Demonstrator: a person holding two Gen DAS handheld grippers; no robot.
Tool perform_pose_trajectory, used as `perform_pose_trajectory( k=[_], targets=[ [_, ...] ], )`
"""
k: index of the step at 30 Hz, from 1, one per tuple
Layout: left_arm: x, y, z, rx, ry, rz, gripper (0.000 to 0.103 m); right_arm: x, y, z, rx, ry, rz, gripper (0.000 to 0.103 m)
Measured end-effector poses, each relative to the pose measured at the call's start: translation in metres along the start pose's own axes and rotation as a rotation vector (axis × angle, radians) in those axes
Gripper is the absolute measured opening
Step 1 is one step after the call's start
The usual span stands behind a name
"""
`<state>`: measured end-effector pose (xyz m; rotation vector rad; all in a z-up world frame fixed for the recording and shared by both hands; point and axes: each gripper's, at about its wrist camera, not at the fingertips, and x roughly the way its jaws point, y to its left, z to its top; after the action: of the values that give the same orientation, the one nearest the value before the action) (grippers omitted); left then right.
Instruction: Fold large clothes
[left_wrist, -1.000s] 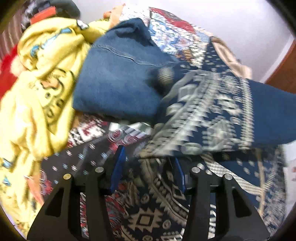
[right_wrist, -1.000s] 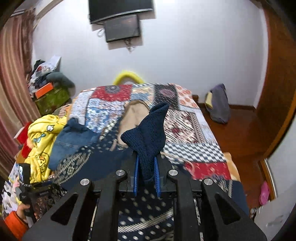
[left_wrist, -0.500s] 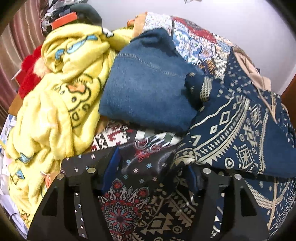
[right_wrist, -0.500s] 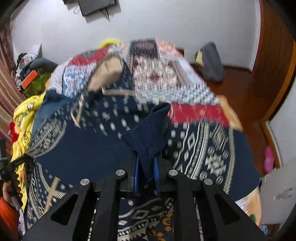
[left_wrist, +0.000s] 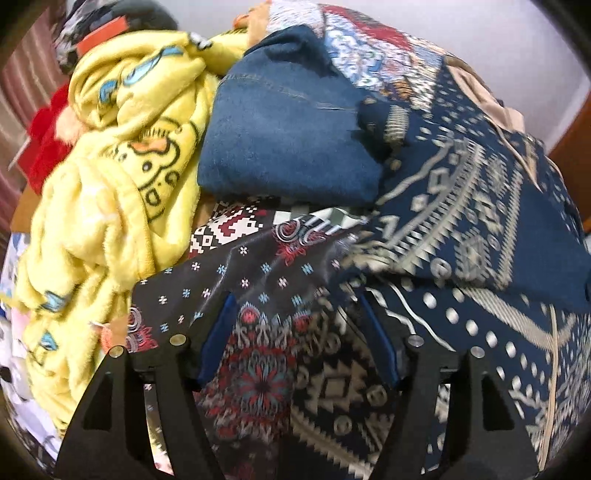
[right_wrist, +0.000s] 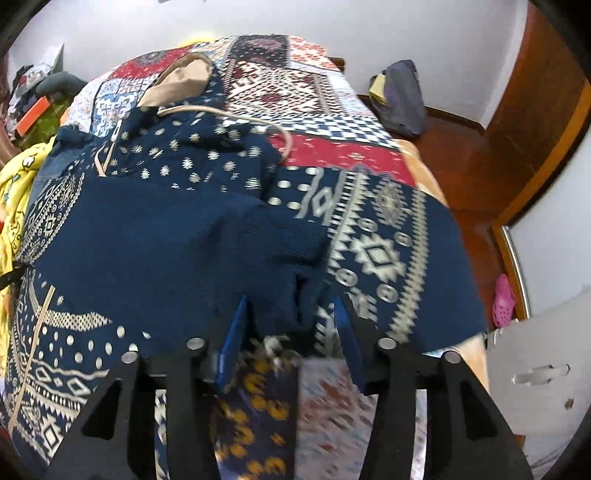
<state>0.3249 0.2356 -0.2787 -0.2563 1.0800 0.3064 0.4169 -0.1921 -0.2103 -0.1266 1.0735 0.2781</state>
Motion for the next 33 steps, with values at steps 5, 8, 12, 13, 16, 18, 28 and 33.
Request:
perform_pose_trajectory(
  k=[5, 8, 12, 13, 16, 18, 28, 33],
  targets=[
    [-0.036, -0.022, 0.002, 0.090, -0.055, -0.036, 0.068, -0.024, -0.027, -0.008, 0.084, -0.011, 0.035, 0.047],
    [-0.053, -0.039, 0.010, 0.120, -0.093, -0.065, 0.069, -0.036, -0.044, -0.009, 0.131, -0.029, 0.035, 0.050],
    [-0.066, -0.071, 0.028, 0.156, -0.140, -0.135, 0.078, -0.045, -0.068, -0.015, 0.211, -0.048, 0.045, 0.058],
    [-0.065, -0.077, 0.031, 0.159, -0.144, -0.142, 0.079, -0.044, -0.074, -0.017, 0.237, -0.046, 0.048, 0.059],
    [-0.049, -0.091, 0.046, 0.181, -0.140, -0.126, 0.079, -0.033, -0.089, -0.023, 0.301, -0.020, 0.051, 0.059],
    [-0.027, -0.090, 0.060, 0.176, -0.124, -0.078, 0.079, -0.025, -0.100, -0.029, 0.337, 0.005, 0.046, 0.059],
    [0.060, -0.028, 0.092, 0.025, -0.013, -0.019, 0.088, 0.008, -0.132, -0.043, 0.433, 0.069, 0.026, 0.059],
    [0.059, -0.029, 0.088, 0.026, -0.061, 0.042, 0.089, 0.019, -0.142, -0.039, 0.503, 0.065, 0.099, 0.060]
  ],
)
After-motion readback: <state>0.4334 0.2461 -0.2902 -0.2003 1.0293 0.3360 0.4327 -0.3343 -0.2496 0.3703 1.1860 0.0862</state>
